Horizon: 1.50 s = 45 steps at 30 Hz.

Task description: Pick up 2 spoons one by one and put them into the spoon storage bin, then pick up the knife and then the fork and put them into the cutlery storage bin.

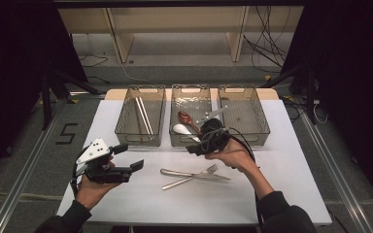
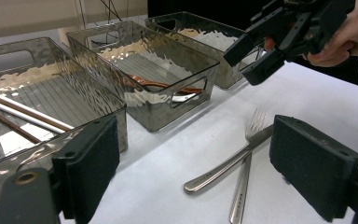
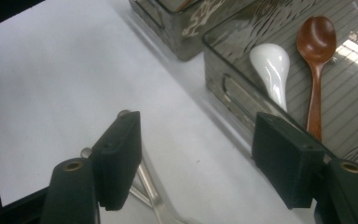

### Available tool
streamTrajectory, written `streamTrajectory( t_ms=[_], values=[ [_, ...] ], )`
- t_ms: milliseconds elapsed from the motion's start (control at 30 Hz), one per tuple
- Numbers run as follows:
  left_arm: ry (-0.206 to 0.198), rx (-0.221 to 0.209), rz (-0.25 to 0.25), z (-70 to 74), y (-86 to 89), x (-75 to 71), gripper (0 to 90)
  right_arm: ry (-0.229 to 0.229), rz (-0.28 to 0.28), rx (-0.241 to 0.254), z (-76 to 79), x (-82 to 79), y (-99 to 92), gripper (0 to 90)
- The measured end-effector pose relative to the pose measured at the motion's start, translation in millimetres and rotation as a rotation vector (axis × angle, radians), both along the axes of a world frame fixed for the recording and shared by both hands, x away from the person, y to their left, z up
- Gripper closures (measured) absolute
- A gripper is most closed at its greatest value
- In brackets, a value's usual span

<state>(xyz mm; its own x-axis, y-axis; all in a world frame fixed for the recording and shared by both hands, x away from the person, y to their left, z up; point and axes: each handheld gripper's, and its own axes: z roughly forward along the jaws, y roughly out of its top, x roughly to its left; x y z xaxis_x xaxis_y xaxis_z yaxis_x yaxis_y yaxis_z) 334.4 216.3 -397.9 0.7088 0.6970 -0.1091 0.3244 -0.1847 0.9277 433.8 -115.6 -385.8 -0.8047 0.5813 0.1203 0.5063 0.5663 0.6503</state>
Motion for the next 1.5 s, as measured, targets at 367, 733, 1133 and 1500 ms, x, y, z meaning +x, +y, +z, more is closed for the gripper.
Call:
streamTrajectory(
  t_ms=[367, 733, 1133, 1500],
  values=[
    [-0.002, 0.0, -0.001, 0.3, 0.9, 0.0, 15.6, 0.009, 0.037, -0.034, -7.7, -9.3, 10.1, 33.5],
    [-0.003, 0.0, -0.002, 0.3, 0.1, -0.4, 15.6, 0.019, 0.074, -0.063, -15.0, -13.2, 20.4, 31.1],
    [-0.001, -0.001, -0.006, 0.4, -0.4, -0.2, 15.6, 0.024, 0.08, -0.073, -15.9, -14.7, 23.6, 30.9],
    [-0.001, -0.003, -0.004, 0.1, 0.1, -0.4, 15.6, 0.035, 0.109, -0.106, -21.5, -16.2, 32.0, 31.8]
  ],
)
